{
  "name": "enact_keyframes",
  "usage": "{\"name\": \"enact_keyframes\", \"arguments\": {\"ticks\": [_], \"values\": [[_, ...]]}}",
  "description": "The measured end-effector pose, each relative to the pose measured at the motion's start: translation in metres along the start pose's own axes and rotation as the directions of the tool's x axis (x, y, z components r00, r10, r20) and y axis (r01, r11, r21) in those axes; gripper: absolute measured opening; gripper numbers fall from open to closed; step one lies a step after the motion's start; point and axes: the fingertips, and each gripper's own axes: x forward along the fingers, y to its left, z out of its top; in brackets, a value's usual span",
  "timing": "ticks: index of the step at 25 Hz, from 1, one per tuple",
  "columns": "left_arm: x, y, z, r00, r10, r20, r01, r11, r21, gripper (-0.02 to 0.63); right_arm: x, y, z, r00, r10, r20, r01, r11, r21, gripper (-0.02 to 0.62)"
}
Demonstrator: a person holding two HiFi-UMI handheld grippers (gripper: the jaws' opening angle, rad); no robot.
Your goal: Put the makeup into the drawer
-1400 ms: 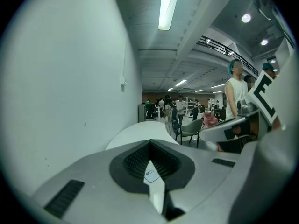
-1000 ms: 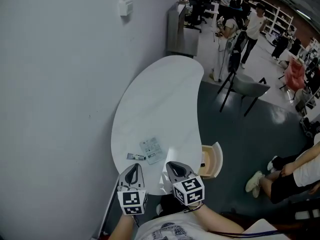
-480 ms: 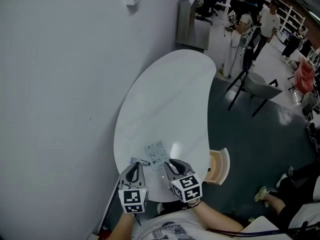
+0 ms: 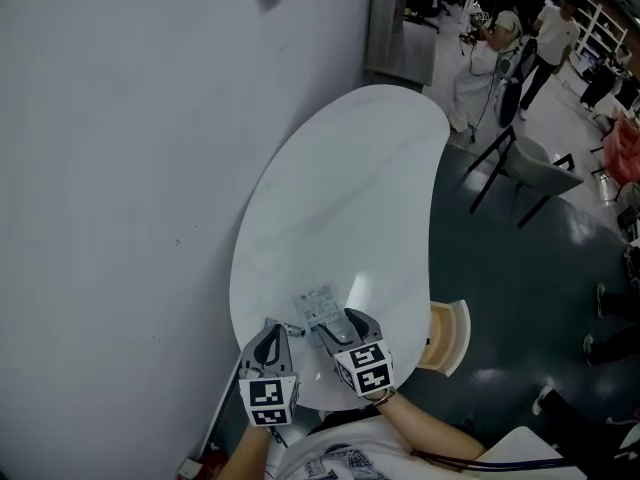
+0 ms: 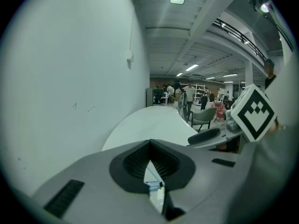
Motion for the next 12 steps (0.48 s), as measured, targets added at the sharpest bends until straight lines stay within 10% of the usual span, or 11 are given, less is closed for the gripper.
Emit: {"name": "enact_keyframes", "arguments": {"ticks": [12], "values": [[0.023,0.011,-0.011,0.998,0.026,-0.066,-0.026,1.000,0.005,0.017,0.068,-0.020,-0.032,0.996,-0.019,-0.085,0.022,0.999,0.039,0.380]]}}
